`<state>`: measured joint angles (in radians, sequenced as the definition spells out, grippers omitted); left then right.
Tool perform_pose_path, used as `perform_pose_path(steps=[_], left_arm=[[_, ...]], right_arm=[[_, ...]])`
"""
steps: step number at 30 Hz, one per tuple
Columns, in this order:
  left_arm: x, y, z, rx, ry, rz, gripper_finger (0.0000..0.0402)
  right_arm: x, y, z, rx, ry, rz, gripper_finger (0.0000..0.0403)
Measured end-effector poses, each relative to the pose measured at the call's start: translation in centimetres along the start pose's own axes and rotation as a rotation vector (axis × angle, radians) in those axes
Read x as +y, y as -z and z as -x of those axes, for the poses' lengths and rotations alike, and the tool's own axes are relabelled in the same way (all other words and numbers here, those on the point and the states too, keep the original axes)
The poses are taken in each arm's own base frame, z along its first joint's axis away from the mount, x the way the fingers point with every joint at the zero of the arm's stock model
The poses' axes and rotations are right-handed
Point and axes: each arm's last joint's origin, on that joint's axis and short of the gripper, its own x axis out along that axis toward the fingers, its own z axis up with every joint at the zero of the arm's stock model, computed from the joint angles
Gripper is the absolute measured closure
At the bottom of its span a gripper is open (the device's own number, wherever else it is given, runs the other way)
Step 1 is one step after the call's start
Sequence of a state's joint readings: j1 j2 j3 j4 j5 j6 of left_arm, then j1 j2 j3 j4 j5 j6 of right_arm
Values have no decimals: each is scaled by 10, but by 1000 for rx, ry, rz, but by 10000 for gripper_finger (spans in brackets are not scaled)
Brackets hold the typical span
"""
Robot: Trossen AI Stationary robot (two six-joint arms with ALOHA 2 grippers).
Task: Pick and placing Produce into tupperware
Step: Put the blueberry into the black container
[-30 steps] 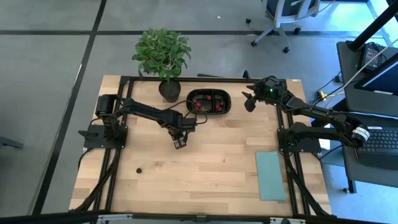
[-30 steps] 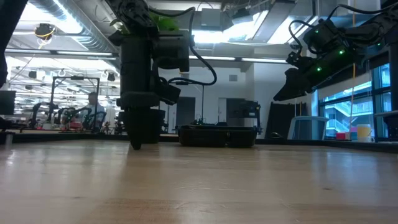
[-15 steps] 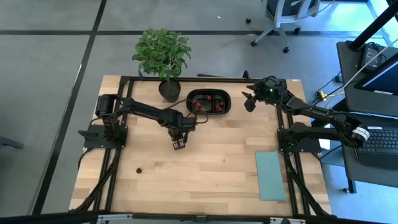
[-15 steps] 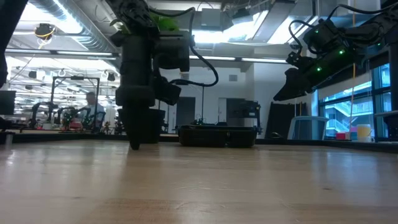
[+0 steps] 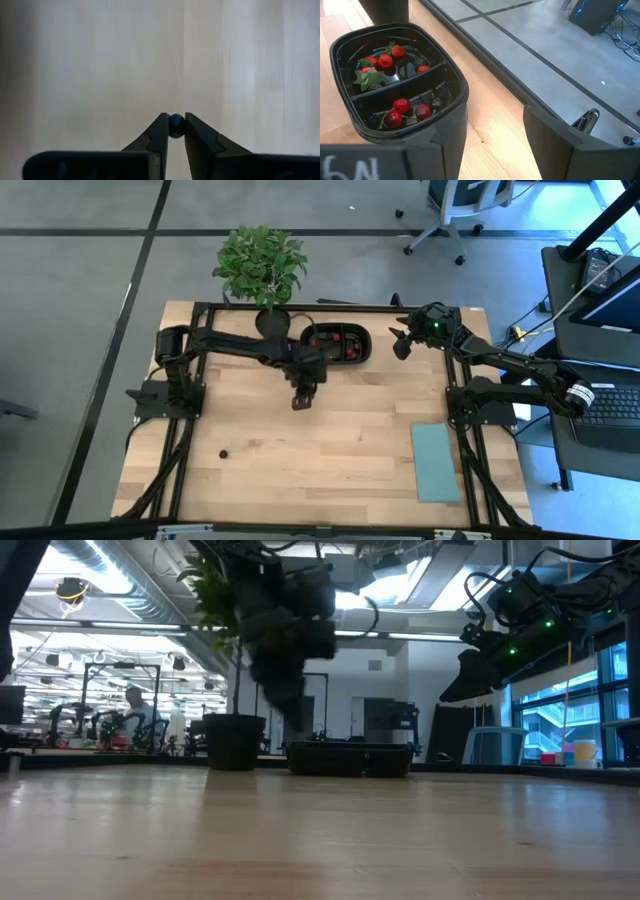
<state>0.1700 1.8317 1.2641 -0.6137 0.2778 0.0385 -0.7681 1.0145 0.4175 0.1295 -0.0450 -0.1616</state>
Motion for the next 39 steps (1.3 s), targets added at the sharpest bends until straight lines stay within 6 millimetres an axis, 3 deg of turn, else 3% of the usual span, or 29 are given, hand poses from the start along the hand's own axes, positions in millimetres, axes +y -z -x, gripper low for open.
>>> perform_pose_path(steps=[7,17,23,32,39], left_arm=[[23,-30,17,-260,-145,-88,353],[55,-42,30,-422,-511,53,355],[69,-39,16,-396,-588,132,356],[83,-31,-21,-303,-586,151,351],[83,-31,-23,-309,-586,152,350]], right_arm=[[0,0,0,0,0,2,207],[0,0,0,0,0,4,207],[0,0,0,0,0,4,207],[0,0,0,0,0,4,207],[0,0,0,0,0,7,207]])
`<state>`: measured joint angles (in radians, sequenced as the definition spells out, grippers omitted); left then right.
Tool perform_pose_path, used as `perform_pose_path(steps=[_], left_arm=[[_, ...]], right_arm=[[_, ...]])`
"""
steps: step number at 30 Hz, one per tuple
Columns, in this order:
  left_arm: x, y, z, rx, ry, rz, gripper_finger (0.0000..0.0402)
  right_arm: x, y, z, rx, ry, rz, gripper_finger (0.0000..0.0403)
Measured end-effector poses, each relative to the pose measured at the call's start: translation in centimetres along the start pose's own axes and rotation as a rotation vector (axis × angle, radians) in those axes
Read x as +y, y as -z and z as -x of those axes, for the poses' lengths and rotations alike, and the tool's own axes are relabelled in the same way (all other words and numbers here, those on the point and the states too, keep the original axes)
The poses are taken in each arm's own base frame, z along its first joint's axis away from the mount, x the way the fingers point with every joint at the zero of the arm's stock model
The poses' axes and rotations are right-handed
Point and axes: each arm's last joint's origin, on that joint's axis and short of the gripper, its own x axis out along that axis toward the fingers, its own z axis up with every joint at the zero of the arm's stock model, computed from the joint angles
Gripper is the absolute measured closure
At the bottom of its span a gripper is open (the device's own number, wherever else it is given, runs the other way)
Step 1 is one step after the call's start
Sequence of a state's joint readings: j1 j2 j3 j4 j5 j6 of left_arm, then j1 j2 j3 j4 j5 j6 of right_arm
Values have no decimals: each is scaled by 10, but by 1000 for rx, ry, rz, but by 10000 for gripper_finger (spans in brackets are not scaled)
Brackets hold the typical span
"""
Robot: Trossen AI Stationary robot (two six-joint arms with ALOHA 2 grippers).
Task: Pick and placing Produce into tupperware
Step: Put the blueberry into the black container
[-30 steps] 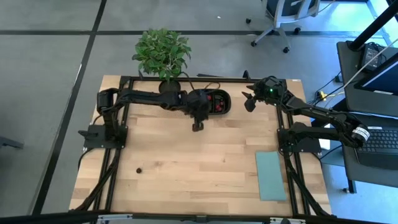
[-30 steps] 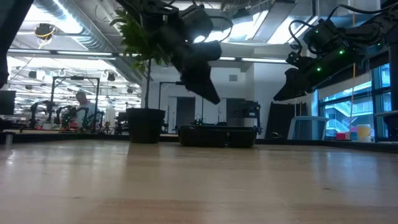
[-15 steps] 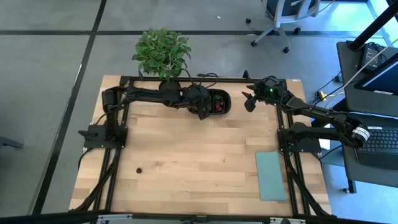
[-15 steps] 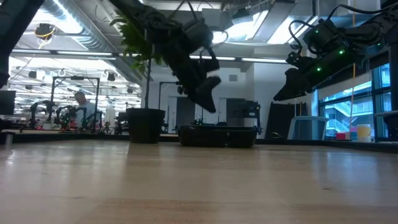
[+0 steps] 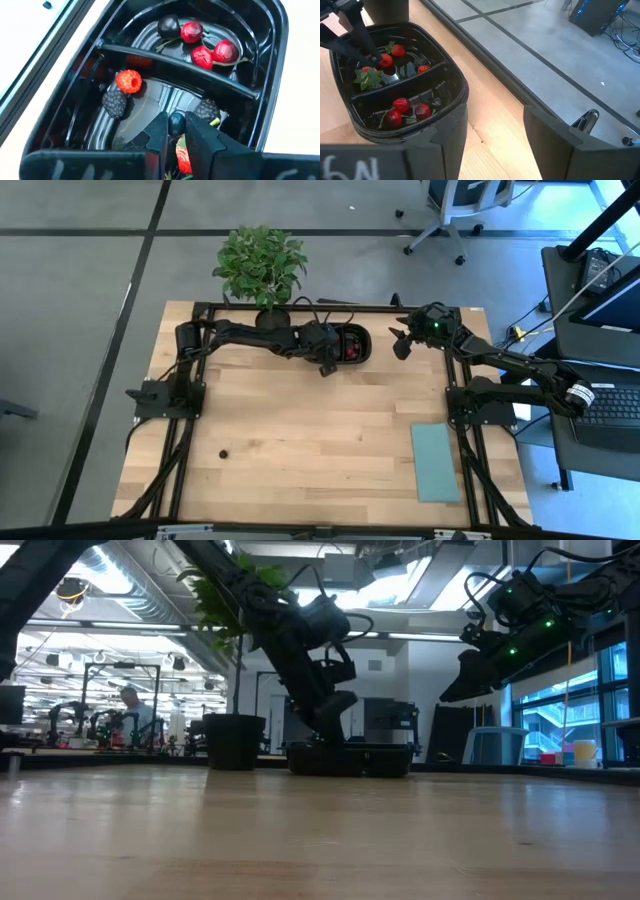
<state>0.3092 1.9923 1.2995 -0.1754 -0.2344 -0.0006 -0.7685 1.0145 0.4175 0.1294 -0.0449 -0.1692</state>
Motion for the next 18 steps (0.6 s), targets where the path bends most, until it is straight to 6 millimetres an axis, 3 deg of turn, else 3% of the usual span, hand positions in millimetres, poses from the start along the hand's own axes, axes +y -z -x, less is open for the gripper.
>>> perform_pose_path(steps=[18], left_arm=[[0,-1,0,-9,0,-9,332]], right_arm=[[0,0,0,0,0,0,207]])
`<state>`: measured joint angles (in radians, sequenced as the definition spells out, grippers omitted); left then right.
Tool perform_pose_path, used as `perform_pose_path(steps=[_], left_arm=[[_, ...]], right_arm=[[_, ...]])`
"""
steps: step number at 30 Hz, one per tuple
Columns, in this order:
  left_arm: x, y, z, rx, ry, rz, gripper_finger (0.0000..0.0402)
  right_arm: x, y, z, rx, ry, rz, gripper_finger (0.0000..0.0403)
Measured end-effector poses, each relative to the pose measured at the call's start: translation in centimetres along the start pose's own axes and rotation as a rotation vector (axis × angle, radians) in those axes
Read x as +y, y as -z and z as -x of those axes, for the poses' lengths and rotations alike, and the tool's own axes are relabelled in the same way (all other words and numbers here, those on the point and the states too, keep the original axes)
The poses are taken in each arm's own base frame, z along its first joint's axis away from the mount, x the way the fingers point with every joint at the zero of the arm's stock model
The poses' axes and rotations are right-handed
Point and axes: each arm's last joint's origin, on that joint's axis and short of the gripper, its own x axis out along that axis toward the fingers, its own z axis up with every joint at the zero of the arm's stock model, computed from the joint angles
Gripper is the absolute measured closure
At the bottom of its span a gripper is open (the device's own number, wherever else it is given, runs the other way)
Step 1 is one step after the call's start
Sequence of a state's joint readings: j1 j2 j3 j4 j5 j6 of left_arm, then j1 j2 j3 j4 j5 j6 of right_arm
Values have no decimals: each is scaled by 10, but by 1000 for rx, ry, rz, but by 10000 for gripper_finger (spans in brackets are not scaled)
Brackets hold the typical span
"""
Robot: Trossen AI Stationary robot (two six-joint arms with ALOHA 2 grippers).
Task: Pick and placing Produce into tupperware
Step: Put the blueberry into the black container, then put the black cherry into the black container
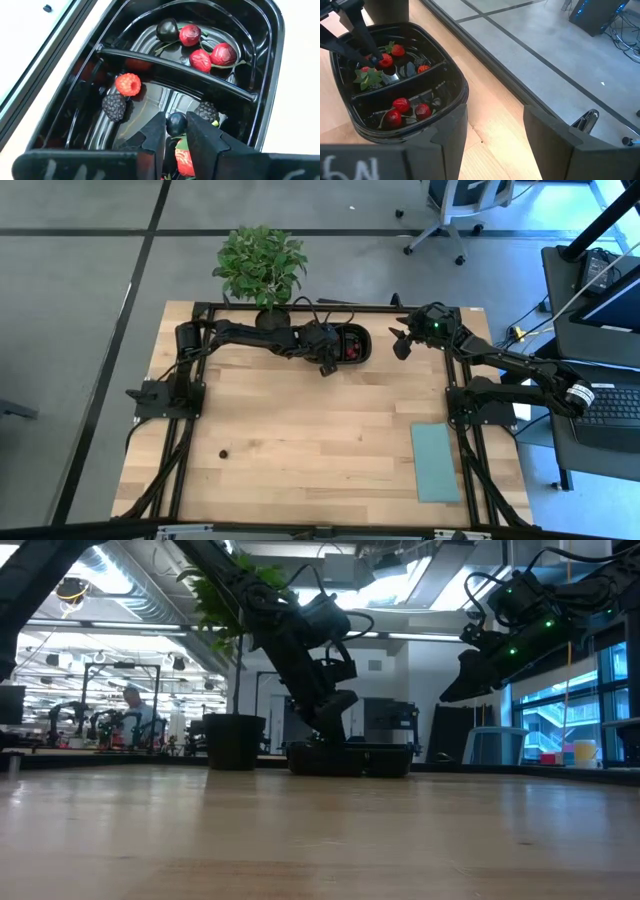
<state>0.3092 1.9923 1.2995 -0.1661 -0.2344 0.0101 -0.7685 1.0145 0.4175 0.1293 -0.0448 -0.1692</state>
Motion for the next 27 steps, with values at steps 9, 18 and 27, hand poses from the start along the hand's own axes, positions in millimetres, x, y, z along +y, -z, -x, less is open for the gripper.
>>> perform_pose_path(steps=[9,18,27], left_arm=[[-1,0,0,1,1,-1,297],[2,-1,13,59,2,-15,233],[4,-16,106,169,59,-46,230]], right_arm=[[0,0,0,0,0,0,207],[0,0,0,0,0,0,207],[0,0,0,1,-1,-2,207]])
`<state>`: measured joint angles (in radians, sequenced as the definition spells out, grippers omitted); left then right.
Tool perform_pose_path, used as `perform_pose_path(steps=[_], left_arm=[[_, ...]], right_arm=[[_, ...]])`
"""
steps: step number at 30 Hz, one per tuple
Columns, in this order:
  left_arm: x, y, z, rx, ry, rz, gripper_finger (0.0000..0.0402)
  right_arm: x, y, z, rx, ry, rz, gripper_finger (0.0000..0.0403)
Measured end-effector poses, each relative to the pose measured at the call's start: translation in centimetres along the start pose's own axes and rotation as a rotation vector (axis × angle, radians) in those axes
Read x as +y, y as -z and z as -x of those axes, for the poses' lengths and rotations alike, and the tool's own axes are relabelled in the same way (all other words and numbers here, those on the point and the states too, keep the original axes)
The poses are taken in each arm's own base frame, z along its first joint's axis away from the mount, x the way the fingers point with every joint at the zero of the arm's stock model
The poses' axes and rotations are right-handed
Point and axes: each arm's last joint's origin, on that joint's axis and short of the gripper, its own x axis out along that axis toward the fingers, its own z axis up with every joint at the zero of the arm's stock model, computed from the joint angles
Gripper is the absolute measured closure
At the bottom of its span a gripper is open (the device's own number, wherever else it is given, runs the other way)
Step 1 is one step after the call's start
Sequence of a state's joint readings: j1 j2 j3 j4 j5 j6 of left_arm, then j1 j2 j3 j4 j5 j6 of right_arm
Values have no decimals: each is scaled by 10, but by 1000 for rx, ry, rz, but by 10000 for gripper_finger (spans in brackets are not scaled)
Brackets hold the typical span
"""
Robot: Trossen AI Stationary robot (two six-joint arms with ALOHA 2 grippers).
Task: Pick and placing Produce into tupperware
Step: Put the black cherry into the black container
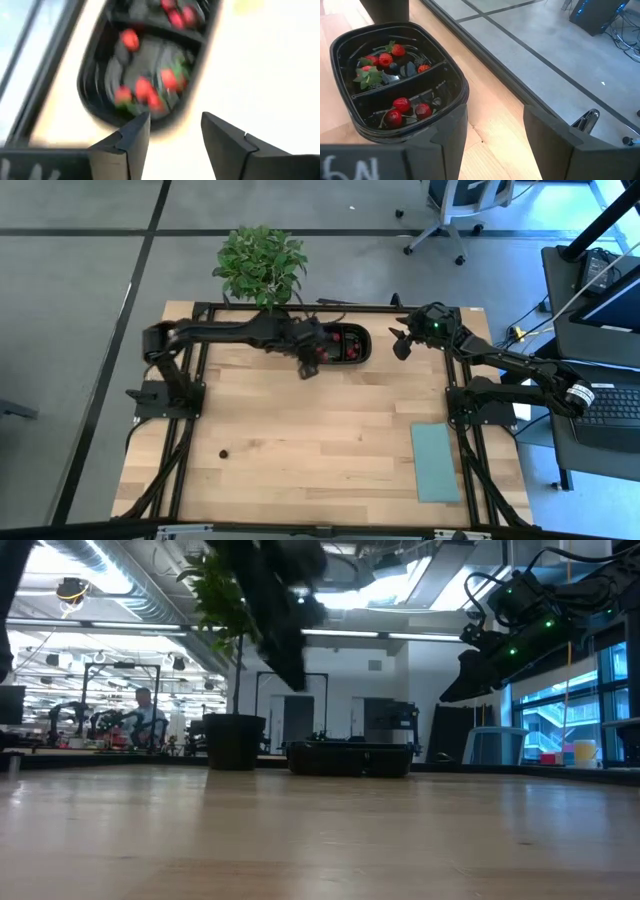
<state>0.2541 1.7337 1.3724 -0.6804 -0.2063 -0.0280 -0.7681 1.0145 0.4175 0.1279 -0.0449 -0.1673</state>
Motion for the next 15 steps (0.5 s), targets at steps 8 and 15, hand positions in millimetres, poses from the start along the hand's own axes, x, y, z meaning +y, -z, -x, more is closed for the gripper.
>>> perform_pose_path(steps=[8,15], left_arm=[[-33,29,79,86,132,64,230],[-73,56,108,153,180,91,230]], right_arm=[[0,0,0,0,0,0,207],[0,0,-1,4,0,-5,207]])
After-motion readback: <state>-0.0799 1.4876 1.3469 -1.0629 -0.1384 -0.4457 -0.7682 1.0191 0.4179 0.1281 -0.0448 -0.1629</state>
